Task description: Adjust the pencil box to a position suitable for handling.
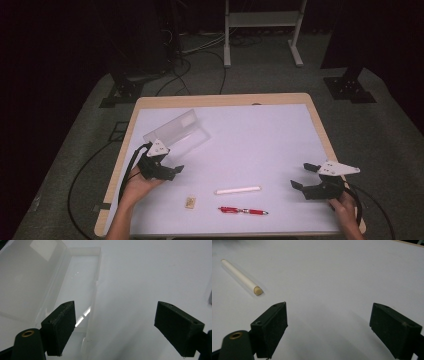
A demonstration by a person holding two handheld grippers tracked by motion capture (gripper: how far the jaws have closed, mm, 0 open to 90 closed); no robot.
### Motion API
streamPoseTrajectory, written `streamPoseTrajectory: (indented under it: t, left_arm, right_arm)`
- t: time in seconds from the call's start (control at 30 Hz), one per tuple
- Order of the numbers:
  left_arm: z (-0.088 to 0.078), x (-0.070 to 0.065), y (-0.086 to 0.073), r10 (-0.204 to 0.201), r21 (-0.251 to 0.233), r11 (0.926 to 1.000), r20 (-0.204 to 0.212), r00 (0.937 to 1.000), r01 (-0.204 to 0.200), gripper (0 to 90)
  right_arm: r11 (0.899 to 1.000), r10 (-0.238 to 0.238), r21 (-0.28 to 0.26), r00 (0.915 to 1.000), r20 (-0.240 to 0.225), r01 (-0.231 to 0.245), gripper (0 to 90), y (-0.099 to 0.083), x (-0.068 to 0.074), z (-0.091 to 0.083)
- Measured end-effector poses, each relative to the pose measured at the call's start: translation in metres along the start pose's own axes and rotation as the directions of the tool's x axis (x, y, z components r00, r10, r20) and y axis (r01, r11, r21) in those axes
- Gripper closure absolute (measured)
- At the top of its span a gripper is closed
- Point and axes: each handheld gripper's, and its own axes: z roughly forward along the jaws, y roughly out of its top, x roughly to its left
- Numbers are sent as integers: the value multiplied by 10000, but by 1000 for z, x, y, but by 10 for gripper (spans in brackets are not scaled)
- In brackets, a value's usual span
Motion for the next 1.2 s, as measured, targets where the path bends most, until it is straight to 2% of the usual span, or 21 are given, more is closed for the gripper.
streamPoseTrajectory:
  t: [0.23, 0.47, 0.53, 0.57, 0.67, 0.8, 0.93, 1.2]
  left_arm:
    - [9, 5, 7, 18, 154, 9999, 4, 10000, -18, 169]
    - [20, 10, 12, -125, 329, 9994, 231, 9997, 117, 173]
    - [23, 10, 15, -56, 473, 9989, 341, 9994, 40, 173]
    - [25, 9, 16, -53, 355, 9994, 324, 9995, 41, 173]
    - [30, 11, 19, -3, 609, 9981, 414, 9991, -22, 174]
    - [36, 11, 25, 23, 593, 9982, 439, 9990, -49, 175]
    - [40, 13, 27, -25, 517, 9987, 491, 9988, 0, 208]
    - [49, 18, 28, -69, 735, 9973, 480, 9988, 33, 258]
  right_arm:
    - [10000, -17, 16, 10000, -17, 17, 138, 0, 0, 0]
    - [10000, -11, 3, 10000, -37, 11, 138, 0, 0, 0]
    - [10000, -3, 0, 10000, -31, 3, 138, 0, 0, 0]
    - [10000, -2, -2, 10000, -27, 2, 138, 0, 0, 0]
    - [10000, -1, -4, 10000, -31, 1, 138, 0, 0, 0]
    - [10000, 26, -27, 10000, -36, -26, 138, 0, 0, 0]
    - [10000, 22, -39, 10000, -49, -22, 138, 0, 0, -1]
    - [10000, -16, -33, 10000, -50, 15, 138, 0, 0, 0]
